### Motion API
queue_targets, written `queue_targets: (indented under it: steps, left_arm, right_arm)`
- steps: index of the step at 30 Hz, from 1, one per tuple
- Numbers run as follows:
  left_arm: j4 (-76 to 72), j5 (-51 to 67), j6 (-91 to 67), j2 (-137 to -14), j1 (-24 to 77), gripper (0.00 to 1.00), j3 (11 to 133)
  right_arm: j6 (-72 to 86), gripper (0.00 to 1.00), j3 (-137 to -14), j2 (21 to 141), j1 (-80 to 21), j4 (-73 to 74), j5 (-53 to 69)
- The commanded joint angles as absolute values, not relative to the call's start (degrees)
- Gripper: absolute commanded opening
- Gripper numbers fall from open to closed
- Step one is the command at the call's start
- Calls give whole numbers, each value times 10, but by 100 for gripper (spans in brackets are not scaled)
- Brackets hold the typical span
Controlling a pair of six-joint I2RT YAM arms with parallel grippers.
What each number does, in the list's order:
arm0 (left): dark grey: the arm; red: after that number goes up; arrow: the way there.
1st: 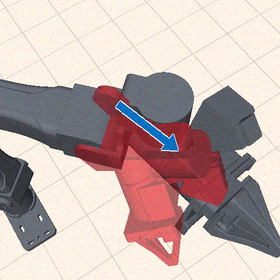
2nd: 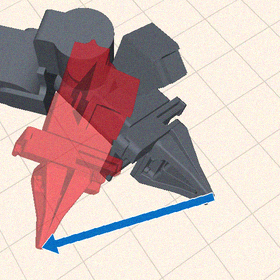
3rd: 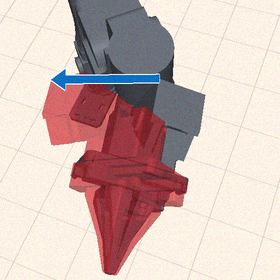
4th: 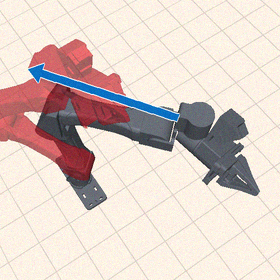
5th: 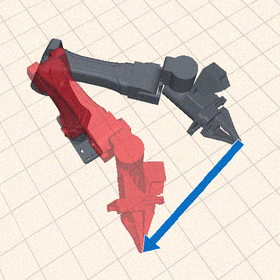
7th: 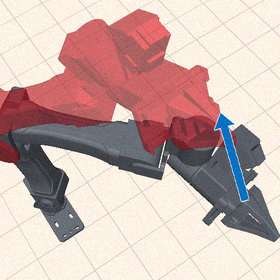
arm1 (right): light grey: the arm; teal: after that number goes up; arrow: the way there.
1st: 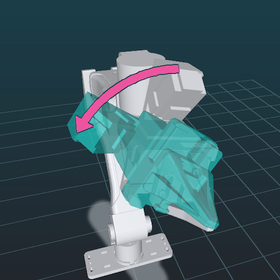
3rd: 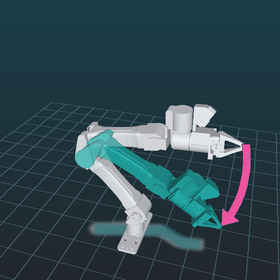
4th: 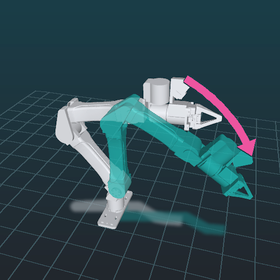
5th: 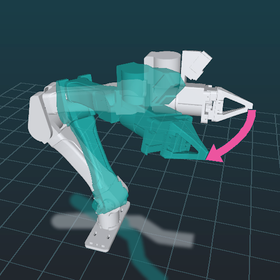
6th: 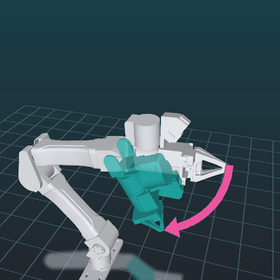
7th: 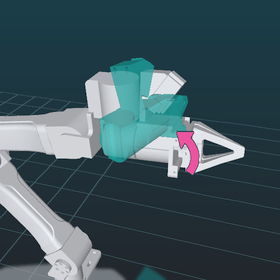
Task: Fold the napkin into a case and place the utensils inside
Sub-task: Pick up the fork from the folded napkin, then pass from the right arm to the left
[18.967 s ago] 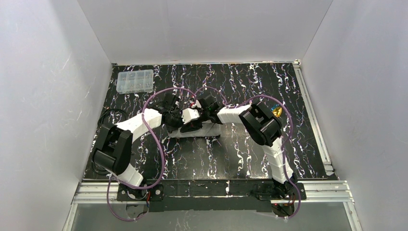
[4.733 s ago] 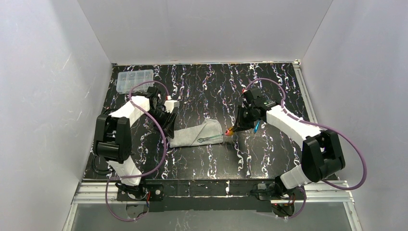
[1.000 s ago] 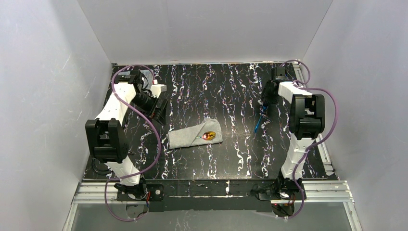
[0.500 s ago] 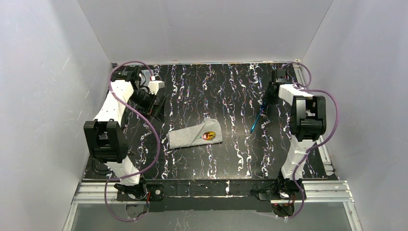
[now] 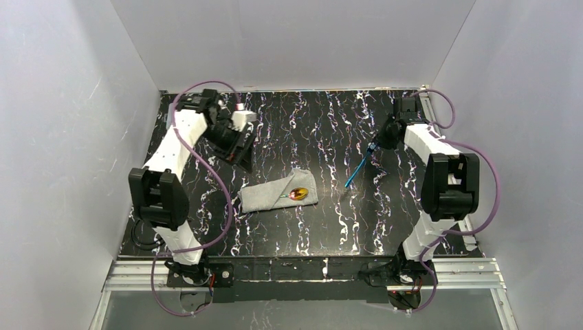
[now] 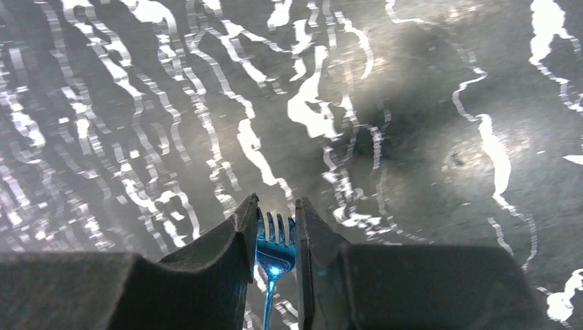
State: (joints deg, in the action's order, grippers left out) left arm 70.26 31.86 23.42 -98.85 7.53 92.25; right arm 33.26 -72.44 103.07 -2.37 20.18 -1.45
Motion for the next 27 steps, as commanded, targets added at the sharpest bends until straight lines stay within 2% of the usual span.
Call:
queue_targets:
  steps: [1, 9, 10, 12, 16, 27]
  left_arm:
    - [712, 365, 220, -1008, 164, 97, 976]
    - [683, 415, 163, -1102, 279, 93, 1078]
    - [681, 422, 154, -1113, 290, 90, 1091]
    - [673, 442, 133, -1135, 304, 86, 1114]
    - [647, 471, 84, -1153, 314, 87, 1135]
    - [546, 501, 4, -1089, 329, 87, 1022]
  right_arm:
    - [387, 11, -723, 975, -40, 206, 44]
    - [469, 12, -707, 933, -77, 187, 101]
    - [479, 12, -709, 931, -84, 185, 105]
    - [493, 12, -718, 926, -100, 182, 107]
    - [523, 13, -733, 918, -131, 174, 106]
    - [604, 14, -743, 924, -198, 111, 82]
